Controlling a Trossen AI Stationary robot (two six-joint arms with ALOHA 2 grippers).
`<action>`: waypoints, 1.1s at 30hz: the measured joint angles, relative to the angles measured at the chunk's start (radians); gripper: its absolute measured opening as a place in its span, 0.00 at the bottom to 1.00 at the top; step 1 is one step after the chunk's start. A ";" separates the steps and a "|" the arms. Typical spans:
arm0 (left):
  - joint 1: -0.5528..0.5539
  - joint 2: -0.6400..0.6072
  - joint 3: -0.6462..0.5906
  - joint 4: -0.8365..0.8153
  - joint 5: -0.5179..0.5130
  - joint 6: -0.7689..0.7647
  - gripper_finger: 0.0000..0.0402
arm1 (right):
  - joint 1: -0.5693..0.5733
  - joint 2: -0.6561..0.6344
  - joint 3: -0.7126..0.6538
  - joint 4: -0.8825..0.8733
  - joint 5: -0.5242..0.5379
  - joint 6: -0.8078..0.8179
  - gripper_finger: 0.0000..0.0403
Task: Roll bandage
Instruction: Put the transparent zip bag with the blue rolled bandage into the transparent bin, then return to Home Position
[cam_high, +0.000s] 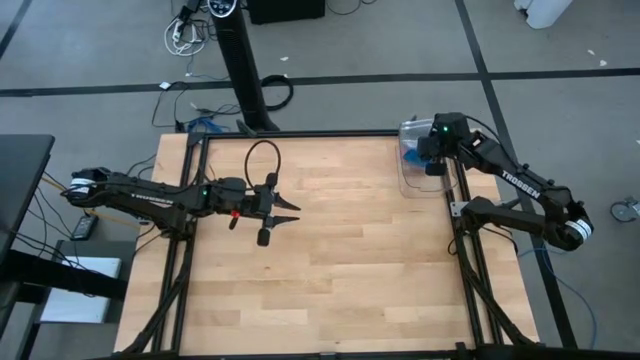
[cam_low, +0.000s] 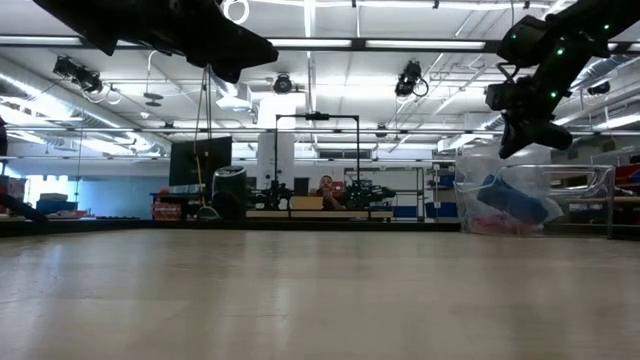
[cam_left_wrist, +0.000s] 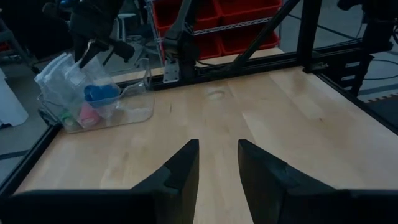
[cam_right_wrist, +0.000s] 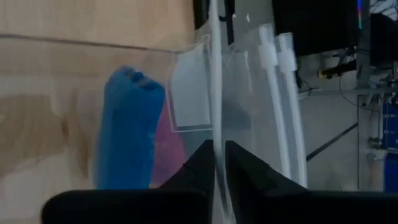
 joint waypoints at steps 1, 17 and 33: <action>0.003 0.000 0.000 0.000 0.000 -0.001 0.29 | 0.000 0.000 0.000 0.006 0.003 0.011 0.11; 0.028 -0.010 0.000 -0.001 0.014 0.001 0.29 | 0.028 -0.033 0.023 0.051 0.075 0.181 0.39; 0.029 -0.260 0.026 -0.291 0.030 0.005 0.07 | 0.274 -0.029 0.166 0.108 -0.153 0.726 0.19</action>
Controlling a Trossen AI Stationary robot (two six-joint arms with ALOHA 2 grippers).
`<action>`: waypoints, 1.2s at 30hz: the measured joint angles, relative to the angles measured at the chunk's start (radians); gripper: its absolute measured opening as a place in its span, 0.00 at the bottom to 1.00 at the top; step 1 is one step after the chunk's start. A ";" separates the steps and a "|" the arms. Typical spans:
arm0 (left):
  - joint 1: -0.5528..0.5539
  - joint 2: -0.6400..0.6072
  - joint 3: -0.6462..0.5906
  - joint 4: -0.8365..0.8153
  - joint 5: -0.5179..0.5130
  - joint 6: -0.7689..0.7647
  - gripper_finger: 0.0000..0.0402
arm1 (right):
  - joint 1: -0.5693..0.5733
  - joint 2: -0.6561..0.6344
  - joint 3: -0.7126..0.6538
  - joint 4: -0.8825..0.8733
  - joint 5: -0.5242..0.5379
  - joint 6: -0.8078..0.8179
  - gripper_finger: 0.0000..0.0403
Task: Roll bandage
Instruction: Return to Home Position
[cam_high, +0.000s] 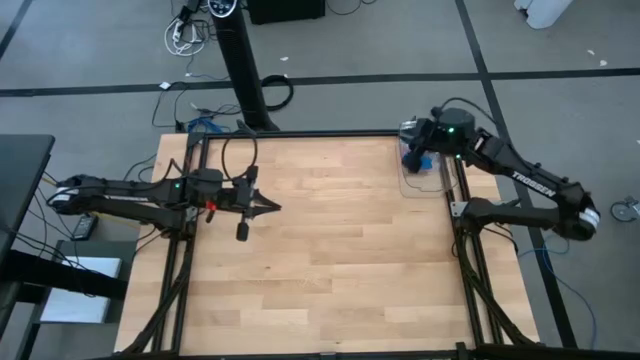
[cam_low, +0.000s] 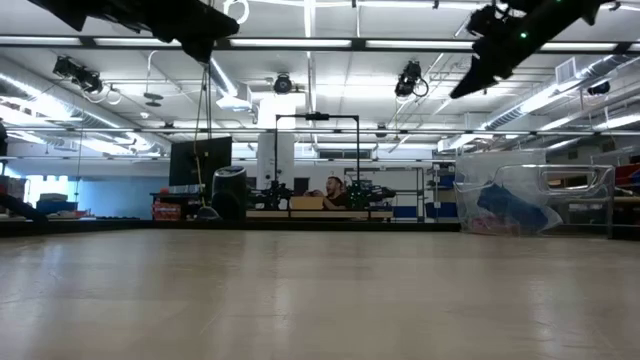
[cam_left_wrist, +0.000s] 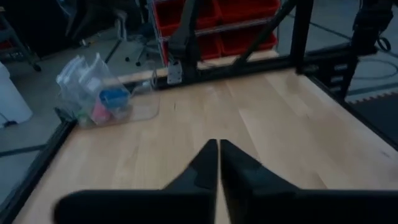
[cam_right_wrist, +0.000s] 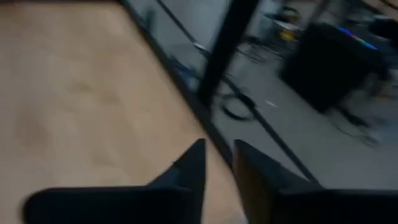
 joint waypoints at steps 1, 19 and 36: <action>0.000 -0.012 -0.001 -0.026 0.000 0.000 0.04 | 0.036 0.017 0.000 0.030 -0.008 0.017 0.14; 0.000 -0.523 -0.400 0.074 0.034 -0.072 0.01 | 0.418 0.187 -0.285 0.821 -0.238 0.028 0.00; 0.000 -0.848 -0.452 -0.115 -0.011 -0.108 0.01 | 0.498 0.062 -0.576 1.083 -0.223 0.133 0.00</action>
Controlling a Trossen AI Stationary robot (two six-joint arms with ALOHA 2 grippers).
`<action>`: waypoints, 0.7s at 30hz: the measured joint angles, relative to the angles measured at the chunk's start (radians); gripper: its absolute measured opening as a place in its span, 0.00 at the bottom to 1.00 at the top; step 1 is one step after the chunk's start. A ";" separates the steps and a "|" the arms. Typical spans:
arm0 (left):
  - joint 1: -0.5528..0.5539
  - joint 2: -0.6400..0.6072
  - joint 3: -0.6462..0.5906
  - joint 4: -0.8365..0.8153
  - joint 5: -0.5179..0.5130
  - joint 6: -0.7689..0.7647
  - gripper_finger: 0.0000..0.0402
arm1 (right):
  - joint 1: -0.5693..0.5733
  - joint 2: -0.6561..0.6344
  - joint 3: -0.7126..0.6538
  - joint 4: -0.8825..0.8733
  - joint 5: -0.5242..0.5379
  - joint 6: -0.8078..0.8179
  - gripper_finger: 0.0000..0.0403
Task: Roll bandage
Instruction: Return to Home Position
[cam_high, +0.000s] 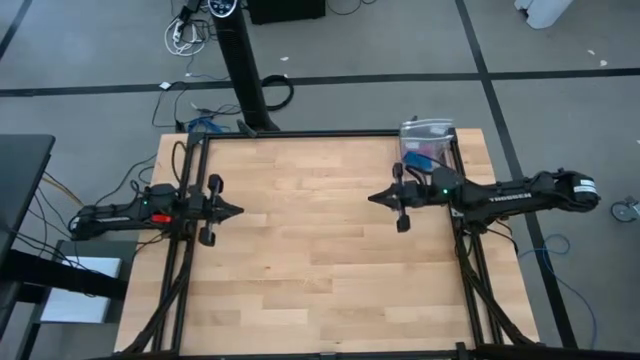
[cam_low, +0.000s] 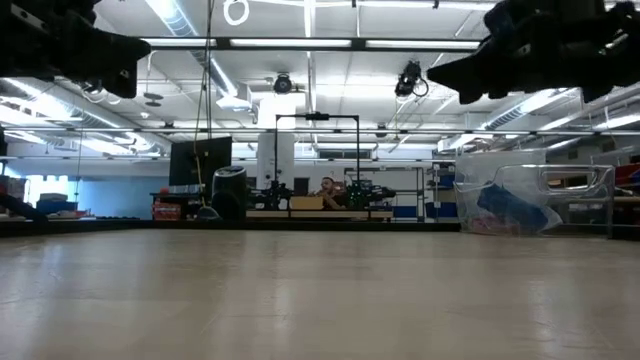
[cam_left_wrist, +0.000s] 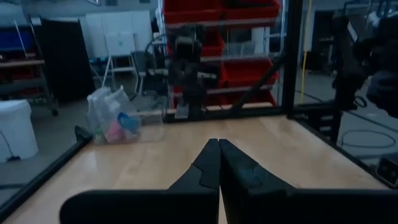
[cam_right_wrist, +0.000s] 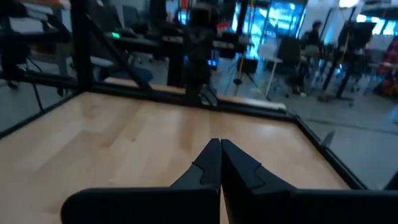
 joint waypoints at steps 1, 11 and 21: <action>0.000 0.000 -0.015 0.025 0.000 0.001 0.01 | 0.006 -0.014 -0.020 0.026 0.000 0.004 0.00; 0.001 -0.002 -0.115 0.035 -0.097 -0.013 0.01 | 0.030 -0.152 -0.177 0.095 0.051 0.062 0.00; 0.034 -0.002 -0.104 0.008 -0.055 -0.006 0.01 | 0.106 -0.407 -0.249 -0.121 0.164 0.090 0.00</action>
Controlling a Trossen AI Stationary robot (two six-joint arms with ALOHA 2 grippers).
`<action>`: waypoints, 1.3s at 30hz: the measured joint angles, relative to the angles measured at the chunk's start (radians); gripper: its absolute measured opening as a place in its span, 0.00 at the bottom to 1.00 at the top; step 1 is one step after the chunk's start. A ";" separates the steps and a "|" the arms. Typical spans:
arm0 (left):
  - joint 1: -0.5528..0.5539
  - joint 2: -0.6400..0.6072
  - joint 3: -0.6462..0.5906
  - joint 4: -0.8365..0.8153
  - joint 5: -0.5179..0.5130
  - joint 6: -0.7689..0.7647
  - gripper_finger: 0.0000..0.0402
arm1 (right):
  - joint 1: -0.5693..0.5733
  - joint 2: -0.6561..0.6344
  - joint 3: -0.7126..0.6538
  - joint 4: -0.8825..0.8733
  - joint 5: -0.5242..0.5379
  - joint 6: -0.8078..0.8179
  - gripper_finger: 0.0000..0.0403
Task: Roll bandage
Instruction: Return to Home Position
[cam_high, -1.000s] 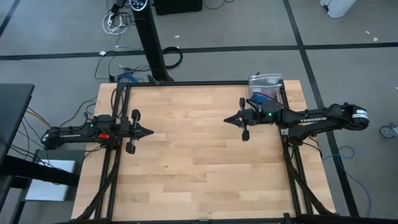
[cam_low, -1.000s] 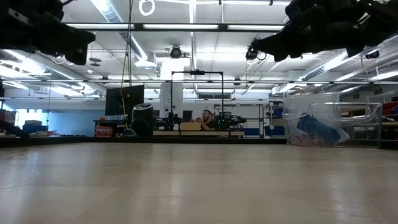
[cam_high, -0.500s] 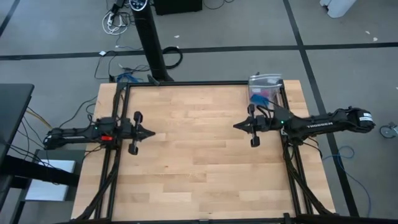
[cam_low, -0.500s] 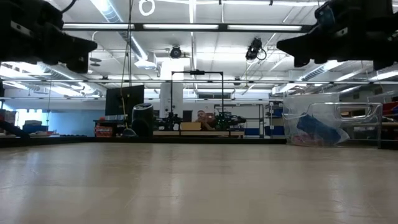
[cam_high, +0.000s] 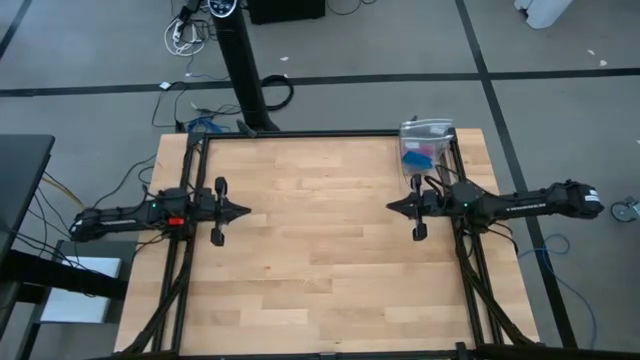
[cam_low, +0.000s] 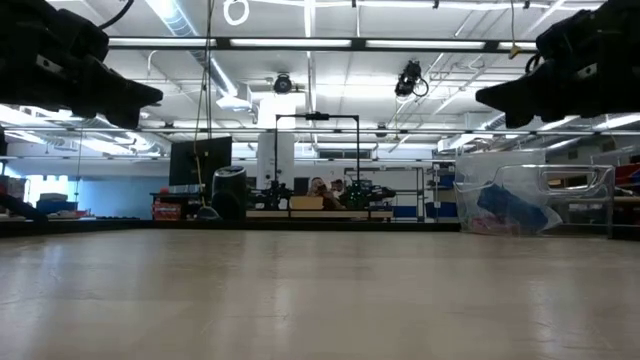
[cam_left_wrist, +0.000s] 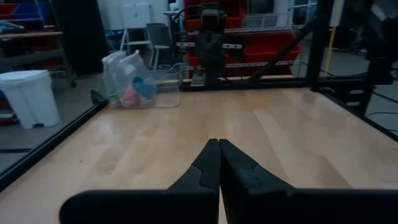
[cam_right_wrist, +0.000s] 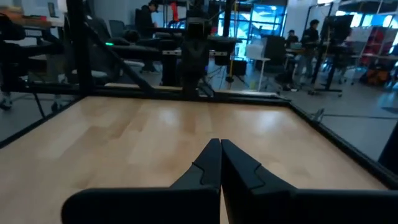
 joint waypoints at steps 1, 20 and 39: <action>0.007 0.000 0.000 0.004 0.013 0.000 0.01 | 0.008 -0.030 0.000 -0.026 0.011 -0.007 0.00; 0.100 0.002 -0.033 0.085 0.039 0.010 0.01 | 0.118 -0.496 -0.001 -0.476 0.187 -0.034 0.00; 0.117 0.030 -0.039 0.089 -0.059 0.029 0.02 | 0.122 -0.483 0.000 -0.481 0.192 -0.004 0.02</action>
